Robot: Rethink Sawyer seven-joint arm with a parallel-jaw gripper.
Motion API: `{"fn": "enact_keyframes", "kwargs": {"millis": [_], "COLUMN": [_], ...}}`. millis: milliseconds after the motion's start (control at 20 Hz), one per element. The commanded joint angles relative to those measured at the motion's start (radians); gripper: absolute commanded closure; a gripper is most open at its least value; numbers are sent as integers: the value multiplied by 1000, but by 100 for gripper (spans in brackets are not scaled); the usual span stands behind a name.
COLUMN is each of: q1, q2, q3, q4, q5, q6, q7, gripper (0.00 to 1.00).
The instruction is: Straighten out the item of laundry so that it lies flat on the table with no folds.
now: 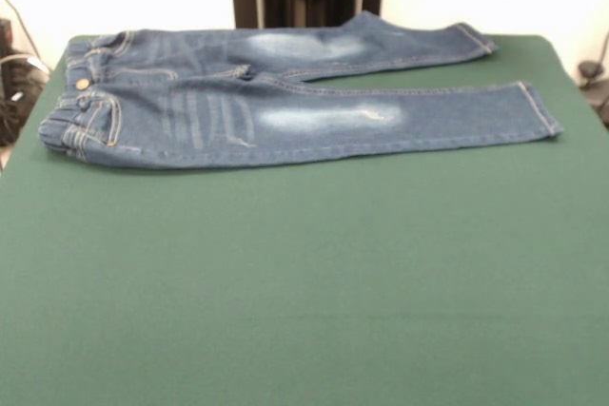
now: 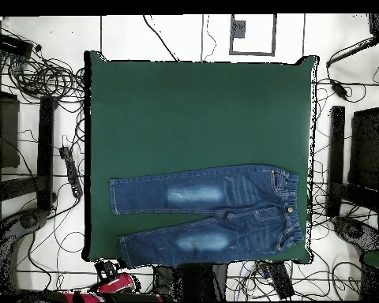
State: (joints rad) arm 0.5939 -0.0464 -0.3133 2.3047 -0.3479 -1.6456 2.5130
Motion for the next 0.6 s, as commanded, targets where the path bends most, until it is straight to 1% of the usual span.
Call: {"fn": "enact_keyframes", "kwargs": {"millis": [50,400,600], "q1": [54,76,66], "q2": [345,402,420], "q3": [-118,-124,-143], "q4": [197,187,165], "q5": [-77,-41,-66], "q6": [371,313,310], "q7": [34,66,59], "gripper": [100,100,100]}}
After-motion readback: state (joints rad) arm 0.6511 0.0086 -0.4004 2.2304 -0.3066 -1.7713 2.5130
